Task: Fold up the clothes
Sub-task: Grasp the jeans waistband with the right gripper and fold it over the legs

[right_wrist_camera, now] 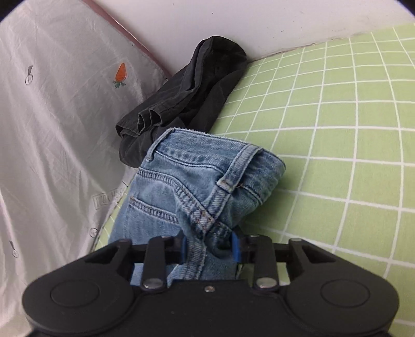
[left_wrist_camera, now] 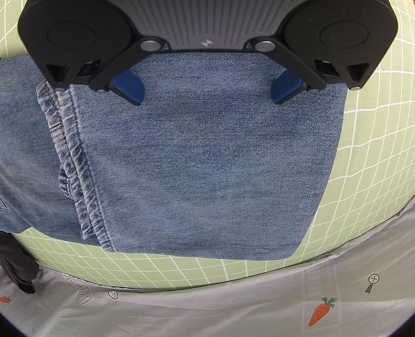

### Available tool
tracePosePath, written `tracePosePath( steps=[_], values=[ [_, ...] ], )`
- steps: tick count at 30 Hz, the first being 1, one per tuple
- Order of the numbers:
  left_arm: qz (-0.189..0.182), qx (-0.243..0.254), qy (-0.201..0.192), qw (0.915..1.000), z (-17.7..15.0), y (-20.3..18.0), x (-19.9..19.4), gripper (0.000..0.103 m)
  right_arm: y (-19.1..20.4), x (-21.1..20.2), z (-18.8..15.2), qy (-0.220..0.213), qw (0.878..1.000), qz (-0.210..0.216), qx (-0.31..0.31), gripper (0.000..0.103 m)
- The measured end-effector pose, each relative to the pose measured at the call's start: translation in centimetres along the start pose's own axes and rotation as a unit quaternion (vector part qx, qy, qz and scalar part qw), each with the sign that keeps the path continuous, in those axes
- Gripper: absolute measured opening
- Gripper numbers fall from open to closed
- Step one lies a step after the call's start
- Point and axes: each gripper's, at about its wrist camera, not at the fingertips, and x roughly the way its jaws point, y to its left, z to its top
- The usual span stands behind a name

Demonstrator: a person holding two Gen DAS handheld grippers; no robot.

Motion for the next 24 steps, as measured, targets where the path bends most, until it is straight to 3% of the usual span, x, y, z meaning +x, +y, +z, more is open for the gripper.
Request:
tracePosePath(
  steps=[8,12,15,17,21,23,24],
  values=[
    [0.0,-0.003,-0.006,1.0,-0.4,0.0,-0.1,0.103,5.5,-0.7,-0.9,0.021,0.992,0.128,-0.006,0.023],
    [0.0,-0.004,-0.007,1.0,-0.5,0.0,-0.1,0.103,10.3,0.0,-3.6,0.074,0.977,0.173,-0.104,0.023],
    [-0.001,-0.004,-0.008,1.0,-0.6,0.1,0.0,0.103,14.4,0.5,-6.1,0.118,0.951,0.203,-0.203,0.023],
    [-0.001,-0.004,-0.008,1.0,-0.6,0.1,0.0,0.103,17.0,0.9,-8.7,0.154,0.925,0.209,-0.278,0.023],
    [-0.002,-0.005,-0.009,0.9999,-0.6,0.1,0.0,0.103,19.3,3.4,-15.4,0.256,0.869,0.173,-0.387,0.023],
    [-0.003,-0.005,-0.009,0.9999,-0.6,0.2,0.0,0.103,19.7,3.4,-17.6,0.269,0.848,0.162,-0.428,0.025],
    [-0.003,-0.005,-0.01,0.9999,-0.6,0.2,0.1,0.103,19.8,3.1,-18.5,0.267,0.838,0.159,-0.447,0.033]
  ],
)
